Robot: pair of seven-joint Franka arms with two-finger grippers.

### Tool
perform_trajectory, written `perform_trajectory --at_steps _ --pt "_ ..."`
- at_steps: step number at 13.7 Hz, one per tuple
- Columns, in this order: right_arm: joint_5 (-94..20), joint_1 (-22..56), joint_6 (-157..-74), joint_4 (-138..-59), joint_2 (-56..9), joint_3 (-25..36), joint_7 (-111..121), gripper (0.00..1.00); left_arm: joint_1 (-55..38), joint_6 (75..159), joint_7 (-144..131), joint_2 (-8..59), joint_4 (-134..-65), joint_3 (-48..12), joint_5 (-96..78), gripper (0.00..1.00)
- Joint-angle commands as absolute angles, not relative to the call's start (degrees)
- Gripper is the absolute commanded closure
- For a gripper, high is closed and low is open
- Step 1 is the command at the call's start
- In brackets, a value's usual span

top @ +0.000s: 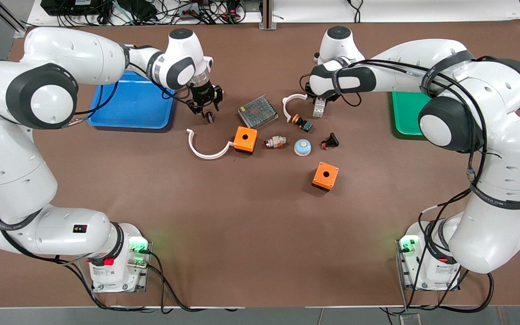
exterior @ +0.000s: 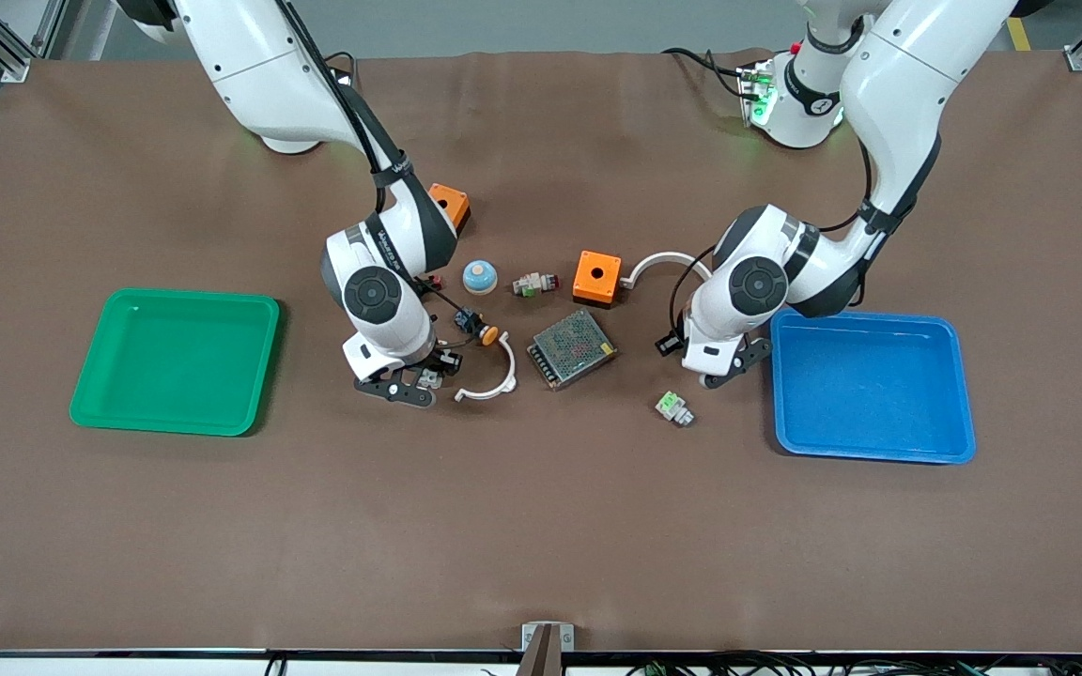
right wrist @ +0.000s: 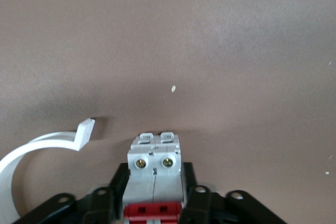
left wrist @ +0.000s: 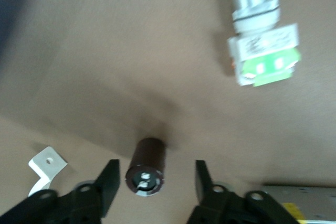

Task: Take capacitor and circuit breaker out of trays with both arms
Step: 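Carry the breaker and capacitor to the table center and lower them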

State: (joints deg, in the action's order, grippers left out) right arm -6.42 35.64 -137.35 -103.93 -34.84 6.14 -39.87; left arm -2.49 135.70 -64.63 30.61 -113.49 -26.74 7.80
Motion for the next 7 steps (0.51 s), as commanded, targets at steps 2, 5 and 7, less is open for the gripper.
perform_trajectory --at_steps 2,5,7 --pt "-6.95 34.03 -131.43 -96.80 -35.42 6.59 -39.46 0.00 -2.72 128.52 -65.57 29.36 -104.97 -26.72 10.19 0.00" --pt "-7.12 29.20 -121.14 -88.53 -35.16 6.50 -31.06 0.00 -1.93 119.29 -58.83 29.36 -95.04 -26.72 14.76 0.00" --pt "-6.77 25.51 -117.96 -87.37 -33.50 6.77 -25.78 0.00 -0.80 114.37 -52.07 29.27 -89.33 -26.19 14.77 0.00"
